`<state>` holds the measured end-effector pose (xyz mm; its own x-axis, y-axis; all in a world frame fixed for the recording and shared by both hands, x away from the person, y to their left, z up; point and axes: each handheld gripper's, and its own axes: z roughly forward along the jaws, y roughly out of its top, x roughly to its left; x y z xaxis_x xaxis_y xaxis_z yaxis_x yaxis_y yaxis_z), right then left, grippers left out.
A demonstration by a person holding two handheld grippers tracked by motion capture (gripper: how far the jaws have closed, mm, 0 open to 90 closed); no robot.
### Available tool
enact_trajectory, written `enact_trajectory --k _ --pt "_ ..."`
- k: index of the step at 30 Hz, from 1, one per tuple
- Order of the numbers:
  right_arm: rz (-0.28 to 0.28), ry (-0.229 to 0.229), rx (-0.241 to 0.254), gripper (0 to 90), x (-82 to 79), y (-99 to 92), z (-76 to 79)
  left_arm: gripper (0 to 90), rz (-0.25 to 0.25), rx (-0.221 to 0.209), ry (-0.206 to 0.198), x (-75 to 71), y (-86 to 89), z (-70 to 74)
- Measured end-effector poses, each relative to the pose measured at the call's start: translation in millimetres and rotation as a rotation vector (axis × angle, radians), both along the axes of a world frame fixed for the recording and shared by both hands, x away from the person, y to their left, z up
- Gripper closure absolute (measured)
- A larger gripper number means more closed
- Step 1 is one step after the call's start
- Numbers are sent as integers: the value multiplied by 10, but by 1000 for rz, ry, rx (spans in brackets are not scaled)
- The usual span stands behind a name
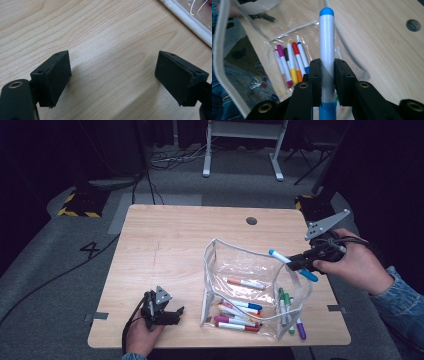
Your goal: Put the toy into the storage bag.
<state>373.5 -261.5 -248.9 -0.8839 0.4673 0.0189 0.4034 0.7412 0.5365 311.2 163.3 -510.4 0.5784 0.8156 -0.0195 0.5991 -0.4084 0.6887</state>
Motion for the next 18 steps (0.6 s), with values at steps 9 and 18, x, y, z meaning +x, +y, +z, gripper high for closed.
enact_trajectory --k 9,18 --pt "117 42 9 771 -146 362 -67 138 2 2 -8 7 0 -2" --pt "195 83 1 771 -198 654 -187 138 2 2 -8 9 0 -2"
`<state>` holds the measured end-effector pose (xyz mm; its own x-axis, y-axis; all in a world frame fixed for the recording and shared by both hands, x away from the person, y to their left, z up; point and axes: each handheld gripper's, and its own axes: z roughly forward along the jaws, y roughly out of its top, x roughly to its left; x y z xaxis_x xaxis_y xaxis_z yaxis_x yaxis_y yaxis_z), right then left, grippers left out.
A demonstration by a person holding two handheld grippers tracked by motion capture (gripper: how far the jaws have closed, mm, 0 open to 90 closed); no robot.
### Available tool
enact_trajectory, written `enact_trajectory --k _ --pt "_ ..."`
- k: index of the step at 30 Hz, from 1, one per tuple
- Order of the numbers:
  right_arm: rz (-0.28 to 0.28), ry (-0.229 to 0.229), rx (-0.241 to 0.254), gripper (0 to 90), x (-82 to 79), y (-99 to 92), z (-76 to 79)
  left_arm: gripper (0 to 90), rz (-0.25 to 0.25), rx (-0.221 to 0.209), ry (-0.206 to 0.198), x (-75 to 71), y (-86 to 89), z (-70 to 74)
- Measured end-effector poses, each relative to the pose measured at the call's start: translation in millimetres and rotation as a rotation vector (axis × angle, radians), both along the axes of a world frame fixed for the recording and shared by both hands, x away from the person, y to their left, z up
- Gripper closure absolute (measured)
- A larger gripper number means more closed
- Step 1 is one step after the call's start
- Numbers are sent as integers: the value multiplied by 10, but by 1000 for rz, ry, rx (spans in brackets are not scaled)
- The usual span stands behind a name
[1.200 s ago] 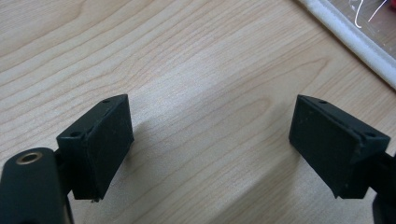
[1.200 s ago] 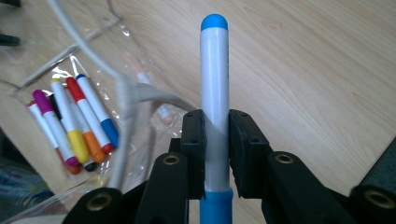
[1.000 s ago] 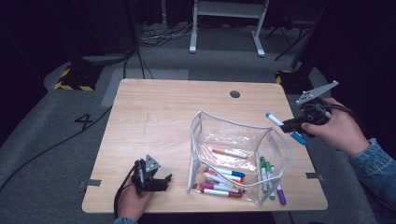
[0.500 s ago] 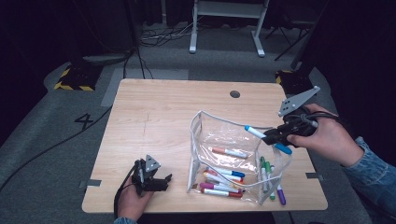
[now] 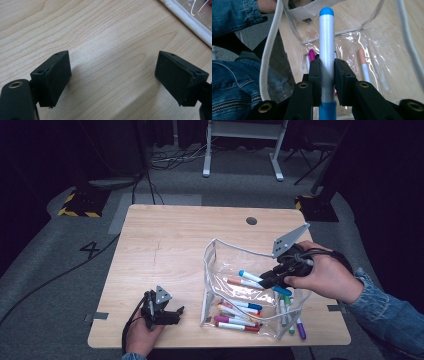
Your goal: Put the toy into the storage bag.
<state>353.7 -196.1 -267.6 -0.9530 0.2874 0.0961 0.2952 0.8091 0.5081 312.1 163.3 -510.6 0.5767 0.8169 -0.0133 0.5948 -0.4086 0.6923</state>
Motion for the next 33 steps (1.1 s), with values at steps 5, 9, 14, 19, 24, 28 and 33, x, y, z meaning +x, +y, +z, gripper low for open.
enact_trajectory --k 5,9,14,19,24,28,33 --pt "49 18 -14 771 -31 179 -102 139 0 0 0 0 0 0" --pt "75 32 -26 771 -48 285 -178 138 0 0 0 0 0 0" --pt "94 53 -48 771 -51 398 -298 138 0 0 0 0 0 0" --pt "101 79 -83 771 -41 478 -426 138 0 0 0 0 0 0" --pt "110 105 -115 771 -25 546 -575 138 0 0 0 0 0 0" --pt "118 117 -142 771 -11 604 -686 138 0 0 0 0 0 0" --pt "133 139 -174 771 12 689 -822 138 2 -1 -2 1 0 0"
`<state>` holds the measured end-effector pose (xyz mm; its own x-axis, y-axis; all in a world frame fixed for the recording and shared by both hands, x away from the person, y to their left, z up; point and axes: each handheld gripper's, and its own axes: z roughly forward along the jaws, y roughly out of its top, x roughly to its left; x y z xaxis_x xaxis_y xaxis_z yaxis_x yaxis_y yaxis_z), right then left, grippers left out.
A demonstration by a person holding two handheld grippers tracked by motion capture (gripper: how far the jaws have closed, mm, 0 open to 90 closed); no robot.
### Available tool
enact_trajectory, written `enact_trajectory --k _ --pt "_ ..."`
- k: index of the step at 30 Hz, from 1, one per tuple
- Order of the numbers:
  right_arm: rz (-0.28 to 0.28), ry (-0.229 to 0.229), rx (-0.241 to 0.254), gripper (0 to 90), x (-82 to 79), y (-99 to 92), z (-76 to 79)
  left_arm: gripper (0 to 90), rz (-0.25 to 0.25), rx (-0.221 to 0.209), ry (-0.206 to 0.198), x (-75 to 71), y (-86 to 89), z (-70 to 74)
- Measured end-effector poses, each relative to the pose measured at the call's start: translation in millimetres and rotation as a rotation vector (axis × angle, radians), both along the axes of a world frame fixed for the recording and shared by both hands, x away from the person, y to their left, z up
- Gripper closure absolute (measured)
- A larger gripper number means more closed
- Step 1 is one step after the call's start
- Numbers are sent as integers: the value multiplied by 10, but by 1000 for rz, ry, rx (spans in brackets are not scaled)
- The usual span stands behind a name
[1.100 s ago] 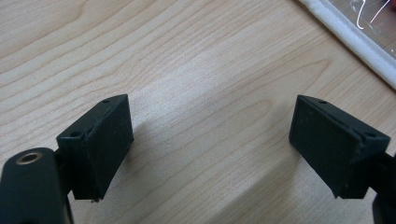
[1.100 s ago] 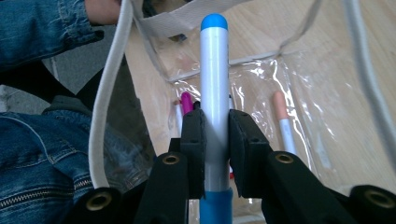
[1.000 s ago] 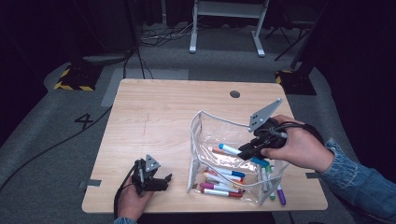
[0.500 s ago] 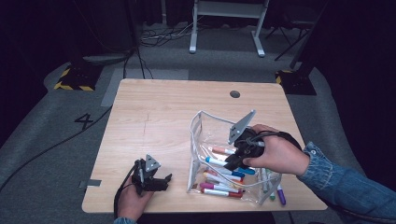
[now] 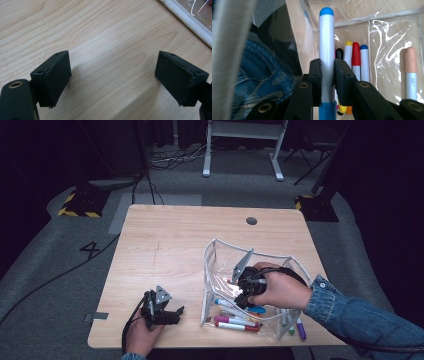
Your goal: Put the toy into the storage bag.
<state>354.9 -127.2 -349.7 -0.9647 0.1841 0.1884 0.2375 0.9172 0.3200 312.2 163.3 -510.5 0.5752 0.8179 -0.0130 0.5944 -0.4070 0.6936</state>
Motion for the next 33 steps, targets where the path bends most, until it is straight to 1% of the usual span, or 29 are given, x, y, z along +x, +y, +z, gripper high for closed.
enact_trajectory --k 1,2,6,8,9,10,13,15,17,22,27,28,29,30,31,32,33 --pt "0 0 0 771 0 0 0 138 0 0 0 0 0 0" --pt "7 10 -13 771 10 38 -59 138 -1 1 0 1 1 1" --pt "24 -4 -44 771 17 96 -119 138 3 -6 4 -2 -3 -1" --pt "31 -5 -48 771 20 108 -132 138 2 -6 4 -1 -3 -1" --pt "39 -12 -68 771 30 139 -170 138 3 -4 4 -1 -2 0" --pt "39 -12 -68 771 30 139 -170 138 3 -4 4 -1 -2 0" --pt "52 -6 -108 770 62 181 -260 138 -1 3 0 2 2 2" --pt "55 -6 -122 770 68 198 -300 138 -1 3 0 2 2 2" --pt "57 -3 -125 771 69 202 -315 138 -1 2 1 2 2 2" --pt "69 4 -166 770 88 222 -423 138 -1 3 0 2 2 2" --pt "77 4 -169 769 89 228 -440 138 -2 3 2 2 3 3" --pt "69 -9 -167 672 90 223 -440 138 -3 2 2 2 2 3" --pt "63 -13 -162 622 90 218 -443 138 -3 2 2 2 2 3" --pt "59 -25 -150 569 97 206 -433 138 -2 3 2 2 3 3" --pt "59 -25 -150 569 97 206 -433 138 -2 3 2 2 3 3" --pt "39 -70 -95 479 122 172 -367 138 -1 3 0 2 2 2" --pt "29 -73 -78 463 129 156 -331 138 -2 2 1 2 1 2"
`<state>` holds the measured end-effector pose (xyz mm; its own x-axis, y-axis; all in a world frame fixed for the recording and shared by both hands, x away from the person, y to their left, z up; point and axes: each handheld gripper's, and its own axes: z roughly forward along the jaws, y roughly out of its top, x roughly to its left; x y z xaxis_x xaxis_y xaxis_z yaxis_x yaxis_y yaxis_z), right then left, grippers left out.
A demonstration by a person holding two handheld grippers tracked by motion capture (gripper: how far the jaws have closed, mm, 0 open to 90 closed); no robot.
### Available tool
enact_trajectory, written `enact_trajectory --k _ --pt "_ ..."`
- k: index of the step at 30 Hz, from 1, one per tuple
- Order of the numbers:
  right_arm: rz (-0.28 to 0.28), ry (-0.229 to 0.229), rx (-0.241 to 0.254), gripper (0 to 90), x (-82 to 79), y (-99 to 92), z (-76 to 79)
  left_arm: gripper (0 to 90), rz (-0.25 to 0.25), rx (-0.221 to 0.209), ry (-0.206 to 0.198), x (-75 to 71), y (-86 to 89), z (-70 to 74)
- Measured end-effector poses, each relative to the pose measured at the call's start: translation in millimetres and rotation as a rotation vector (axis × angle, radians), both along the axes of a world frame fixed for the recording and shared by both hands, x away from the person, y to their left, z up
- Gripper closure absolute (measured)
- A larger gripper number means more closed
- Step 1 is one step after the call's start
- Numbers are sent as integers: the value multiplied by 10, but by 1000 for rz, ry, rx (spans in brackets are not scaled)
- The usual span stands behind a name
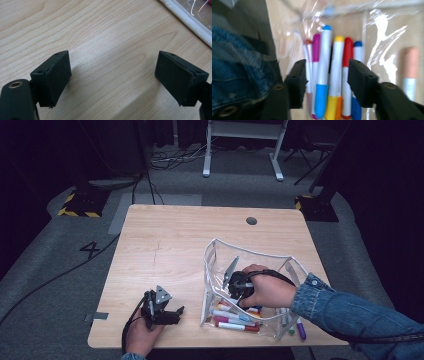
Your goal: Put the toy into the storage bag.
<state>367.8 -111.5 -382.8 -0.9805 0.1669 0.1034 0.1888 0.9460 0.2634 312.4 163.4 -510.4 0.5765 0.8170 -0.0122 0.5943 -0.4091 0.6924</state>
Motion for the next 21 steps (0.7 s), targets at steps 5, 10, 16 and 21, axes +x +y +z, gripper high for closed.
enact_trajectory --k 5,10,16,21 --pt "-61 -30 138 417 21 -132 287 138 0 2 -1 0 1 1" --pt "-95 -84 195 405 17 -336 525 138 4 -6 3 -3 -4 -2" --pt "-155 -118 246 392 28 -582 703 138 1 1 -2 0 0 0" --pt "-208 -145 295 414 48 -826 853 136 1 -1 0 7 -5 -3"
